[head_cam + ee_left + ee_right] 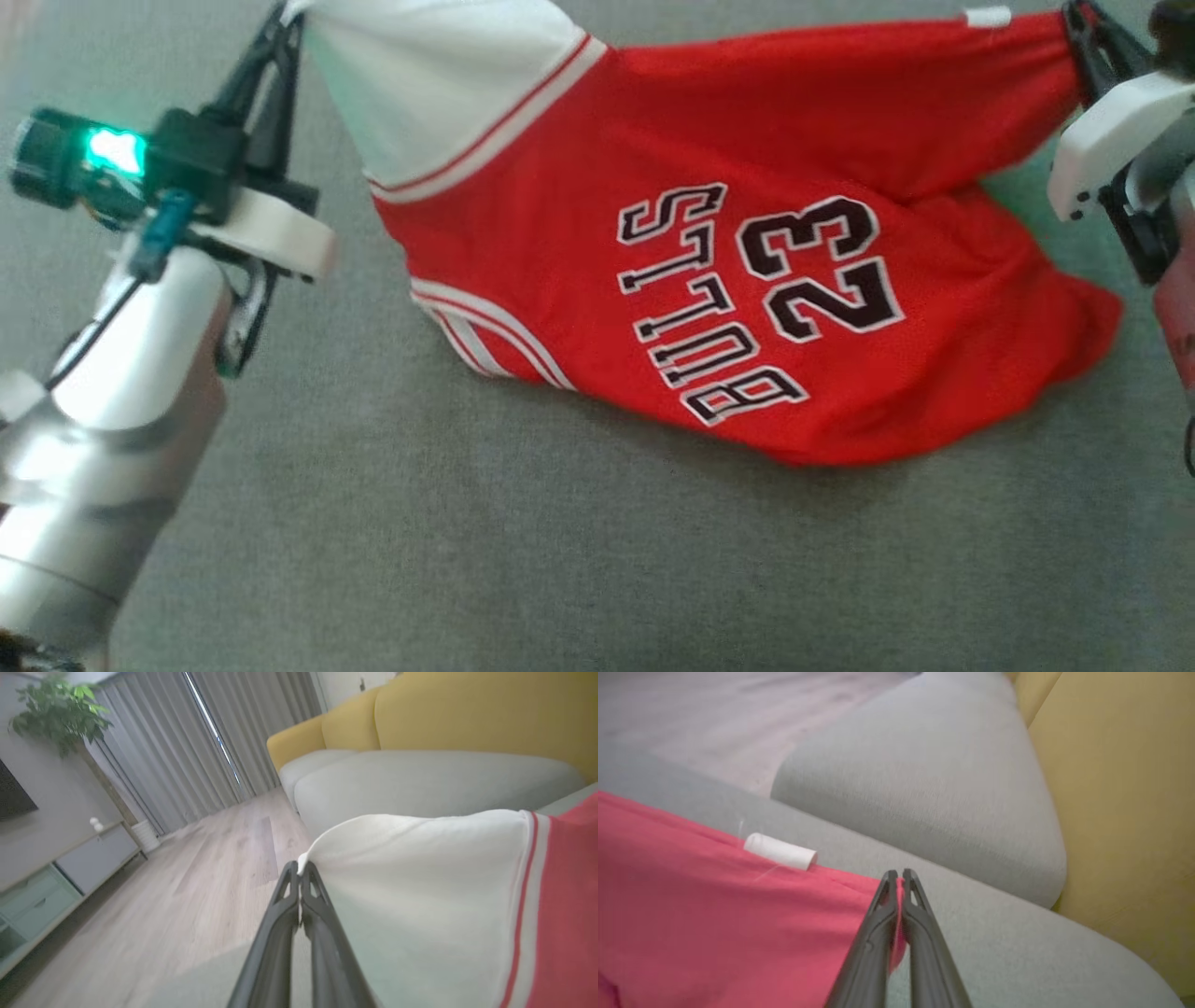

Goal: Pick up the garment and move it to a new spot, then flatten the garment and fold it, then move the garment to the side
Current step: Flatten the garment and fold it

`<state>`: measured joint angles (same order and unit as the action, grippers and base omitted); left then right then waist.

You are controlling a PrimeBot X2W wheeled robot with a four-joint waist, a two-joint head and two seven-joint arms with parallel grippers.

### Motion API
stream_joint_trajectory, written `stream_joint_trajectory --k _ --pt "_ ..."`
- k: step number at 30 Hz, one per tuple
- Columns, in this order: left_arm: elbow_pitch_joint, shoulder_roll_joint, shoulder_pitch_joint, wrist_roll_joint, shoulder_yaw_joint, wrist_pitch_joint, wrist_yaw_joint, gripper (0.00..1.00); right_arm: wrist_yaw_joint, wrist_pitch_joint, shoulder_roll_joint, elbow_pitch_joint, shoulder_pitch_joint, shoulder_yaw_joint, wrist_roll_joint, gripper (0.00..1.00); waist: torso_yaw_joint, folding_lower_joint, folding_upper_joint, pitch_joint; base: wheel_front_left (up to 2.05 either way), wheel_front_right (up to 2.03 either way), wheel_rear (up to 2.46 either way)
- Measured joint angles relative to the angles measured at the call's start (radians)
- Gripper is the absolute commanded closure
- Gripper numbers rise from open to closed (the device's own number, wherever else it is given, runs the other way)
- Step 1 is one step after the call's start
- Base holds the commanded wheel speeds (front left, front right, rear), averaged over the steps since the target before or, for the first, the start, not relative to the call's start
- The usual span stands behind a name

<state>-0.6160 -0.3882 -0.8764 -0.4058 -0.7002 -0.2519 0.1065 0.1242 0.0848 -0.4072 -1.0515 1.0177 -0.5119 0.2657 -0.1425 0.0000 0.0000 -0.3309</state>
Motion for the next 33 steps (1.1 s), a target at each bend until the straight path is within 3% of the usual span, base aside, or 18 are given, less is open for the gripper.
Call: stream_joint_trajectory --k 5,11,17,24,29,33 --pt "0.097 -0.053 0.000 0.043 0.045 -0.005 0.006 1.00 0.000 0.117 0.016 0.007 0.000 0.038 0.020 1.00 0.028 -0.0001 0.0000 0.084 0.00 0.00 0.00" --pt "0.186 -0.110 0.003 0.057 0.082 -0.005 -0.001 1.00 0.000 0.146 0.006 0.084 -0.004 0.058 0.077 1.00 0.071 -0.0002 0.0000 0.193 0.00 0.00 0.00" --pt "0.290 -0.161 0.016 0.057 0.089 -0.005 -0.010 1.00 0.000 0.151 -0.076 0.231 -0.044 0.069 0.154 1.00 0.109 -0.0003 0.0001 0.297 0.00 0.00 0.00" --pt "0.483 -0.250 0.027 0.082 0.104 0.065 0.000 1.00 0.000 0.065 -0.173 0.466 -0.127 0.157 0.195 1.00 0.144 -0.0003 0.0001 0.377 0.00 0.00 0.00" --pt "0.569 -0.302 -0.012 0.090 0.120 0.135 -0.001 1.00 0.000 -0.024 -0.190 0.626 -0.163 0.250 0.179 1.00 0.161 -0.0003 0.0001 0.389 0.00 0.00 0.00" --pt "0.560 -0.307 -0.063 0.088 0.119 0.175 -0.026 1.00 0.000 -0.073 -0.184 0.677 -0.171 0.255 0.147 1.00 0.163 -0.0001 0.0001 0.376 0.00 0.00 0.00"
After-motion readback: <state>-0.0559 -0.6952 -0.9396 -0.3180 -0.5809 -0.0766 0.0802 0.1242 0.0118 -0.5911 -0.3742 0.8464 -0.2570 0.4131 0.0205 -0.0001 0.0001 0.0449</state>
